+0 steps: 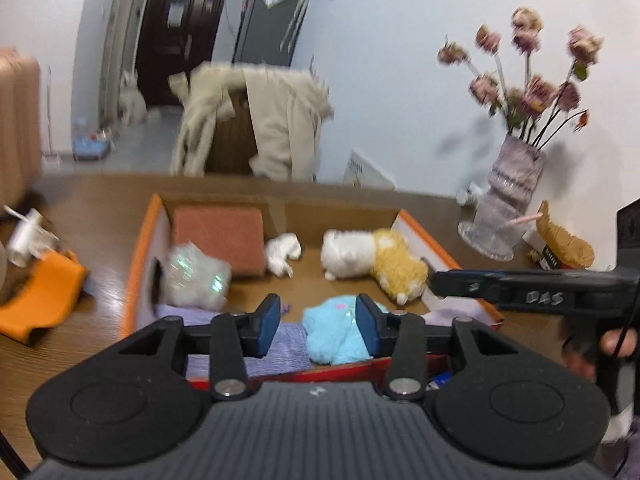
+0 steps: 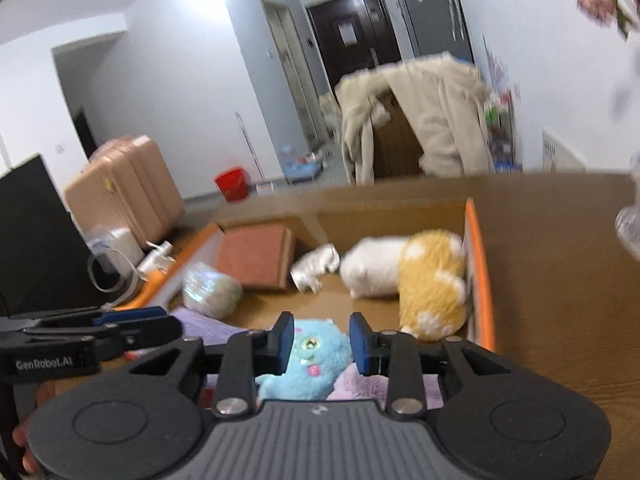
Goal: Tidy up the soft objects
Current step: 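Carry the blue plush into the box and open both grippers, then move both grippers to the pink satin bow and grasp it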
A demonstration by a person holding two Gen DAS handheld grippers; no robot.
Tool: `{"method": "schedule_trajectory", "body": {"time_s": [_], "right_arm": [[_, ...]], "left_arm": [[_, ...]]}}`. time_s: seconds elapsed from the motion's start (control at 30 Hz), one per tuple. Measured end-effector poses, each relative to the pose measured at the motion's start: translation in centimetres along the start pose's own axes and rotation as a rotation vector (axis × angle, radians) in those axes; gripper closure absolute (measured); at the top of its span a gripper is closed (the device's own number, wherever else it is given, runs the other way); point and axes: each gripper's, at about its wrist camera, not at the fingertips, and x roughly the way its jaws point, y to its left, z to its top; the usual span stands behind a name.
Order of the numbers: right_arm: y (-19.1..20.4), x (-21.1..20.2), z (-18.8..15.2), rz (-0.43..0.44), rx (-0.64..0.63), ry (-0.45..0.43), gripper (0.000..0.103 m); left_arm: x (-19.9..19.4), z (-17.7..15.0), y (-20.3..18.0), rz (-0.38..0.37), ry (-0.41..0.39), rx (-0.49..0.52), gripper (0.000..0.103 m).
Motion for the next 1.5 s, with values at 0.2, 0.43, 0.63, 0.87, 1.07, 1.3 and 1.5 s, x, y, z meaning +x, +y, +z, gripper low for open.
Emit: {"method": "schedule_trajectory", "body": {"time_s": [0.2, 0.43, 0.63, 0.87, 1.07, 1.3, 1.5], "right_arm": [[1.8, -8.5, -0.7, -0.015, -0.117, -0.096, 0.06], [4.2, -16.5, -6.5, -0.033, -0.211, -0.173, 0.046], [6.2, -18.2, -12.4, 0.003, -0.215, -0.108, 0.04], [6.4, -17.1, -13.7, 0.018, -0.182, -0.064, 0.04], [4.9, -13.5, -13.1, -0.016, -0.123, -0.015, 0.04], [3.5, -8.1, -11.8, -0.029, -0.053, 0.012, 0.054], [3.2, -3.5, -10.5, -0.038, -0.038, 0.011, 0.068]], "left_arm": [[-7.8, -2.1, -1.8, 0.05, -0.095, 0.047, 0.039], [-14.7, -8.1, -4.5, 0.07, -0.147, 0.068, 0.027], [-16.6, -12.5, -5.9, 0.033, -0.126, 0.046, 0.024], [-14.6, -12.4, -5.1, 0.036, -0.103, 0.035, 0.024], [-8.7, -10.5, -4.8, 0.012, -0.081, 0.037, 0.025], [0.8, -7.7, -3.2, 0.037, -0.023, 0.021, 0.042], [2.9, -9.2, -1.5, -0.048, 0.056, -0.011, 0.074]]}}
